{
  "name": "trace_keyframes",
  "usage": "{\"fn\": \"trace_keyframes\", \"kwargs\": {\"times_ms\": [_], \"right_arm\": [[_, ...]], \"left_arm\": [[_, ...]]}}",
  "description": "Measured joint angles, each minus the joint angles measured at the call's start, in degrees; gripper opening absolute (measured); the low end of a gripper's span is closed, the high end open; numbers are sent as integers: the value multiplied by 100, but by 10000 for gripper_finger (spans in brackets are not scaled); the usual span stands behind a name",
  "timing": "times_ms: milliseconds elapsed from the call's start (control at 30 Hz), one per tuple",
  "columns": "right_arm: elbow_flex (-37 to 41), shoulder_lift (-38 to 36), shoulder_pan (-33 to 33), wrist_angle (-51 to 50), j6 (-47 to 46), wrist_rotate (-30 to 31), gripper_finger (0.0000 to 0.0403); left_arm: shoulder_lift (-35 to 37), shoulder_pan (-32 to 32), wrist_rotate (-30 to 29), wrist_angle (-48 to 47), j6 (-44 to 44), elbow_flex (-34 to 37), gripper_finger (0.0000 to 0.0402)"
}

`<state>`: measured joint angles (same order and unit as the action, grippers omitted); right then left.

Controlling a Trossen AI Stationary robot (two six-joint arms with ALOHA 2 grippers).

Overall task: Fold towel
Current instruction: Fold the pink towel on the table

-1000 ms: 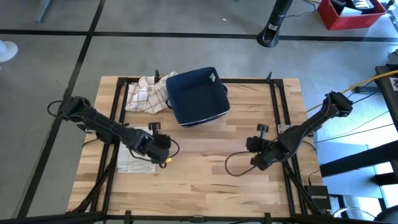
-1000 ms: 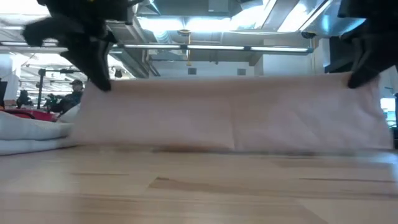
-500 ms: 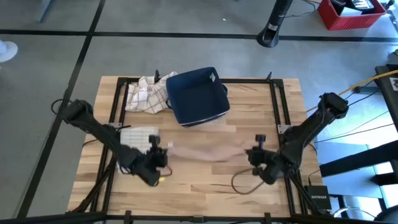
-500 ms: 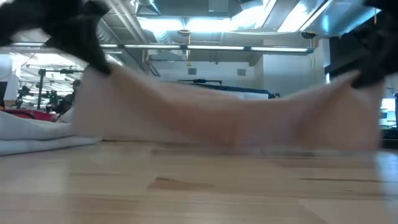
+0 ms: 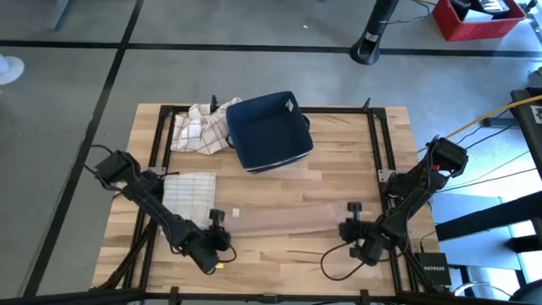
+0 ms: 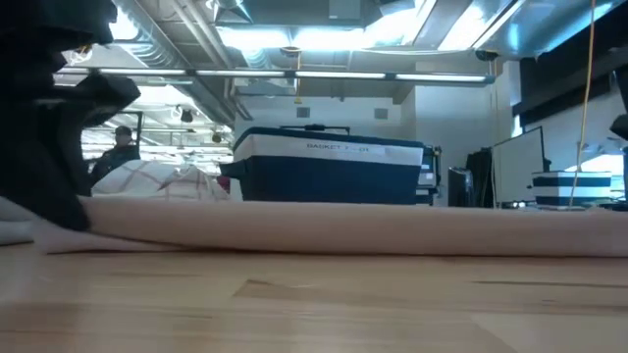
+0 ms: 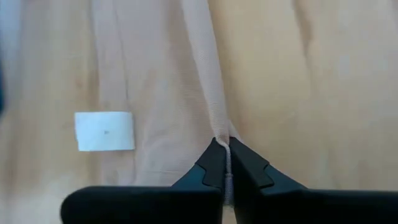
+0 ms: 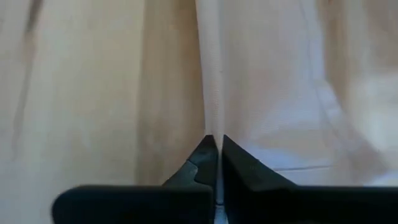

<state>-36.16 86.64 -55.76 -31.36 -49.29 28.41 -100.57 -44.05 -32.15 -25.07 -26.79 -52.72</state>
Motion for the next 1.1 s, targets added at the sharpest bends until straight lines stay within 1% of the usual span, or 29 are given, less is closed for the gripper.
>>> {"fn": "trace_keyframes", "kwargs": {"times_ms": [100,233,333,400,467,500,567,633,767,833,900,967,1033,1100], "right_arm": [[4,2,-5,52,-1,-119,35],[-5,3,-14,32,-1,-168,77],[-239,1,-14,-399,10,-273,117],[-492,-21,-14,-799,19,-281,143],[-748,-23,-14,-1112,43,-243,165],[-860,-25,-14,-1208,79,-199,174],[-1019,-25,-10,-1254,213,-71,189],[-1090,-25,23,-1056,290,279,198],[-1091,-25,254,-447,318,791,203],[-1091,28,479,-128,473,827,203],[-1091,116,726,64,678,735,204],[-1091,250,1036,294,970,422,204],[-1090,425,1293,402,1224,22,204],[-1088,631,1477,543,1450,-347,204]], "left_arm": [[0,71,344,225,-39,5,18],[9,209,1160,491,-315,-3,64],[9,355,1971,339,-414,-191,105],[36,464,2462,45,-434,-438,127],[111,575,2794,-286,-445,-685,144],[171,616,2863,-446,-494,-798,149],[300,708,2859,-756,-585,-961,156],[418,773,2825,-806,-625,-1039,158],[557,822,2628,-770,-867,-1042,158],[555,788,2435,-765,-934,-999,159],[555,755,2147,-670,-1150,-856,159],[555,722,2008,-619,-1489,-640,159],[545,704,2015,-614,-1848,-464,159],[545,681,2147,-639,-2123,-386,159]]}}
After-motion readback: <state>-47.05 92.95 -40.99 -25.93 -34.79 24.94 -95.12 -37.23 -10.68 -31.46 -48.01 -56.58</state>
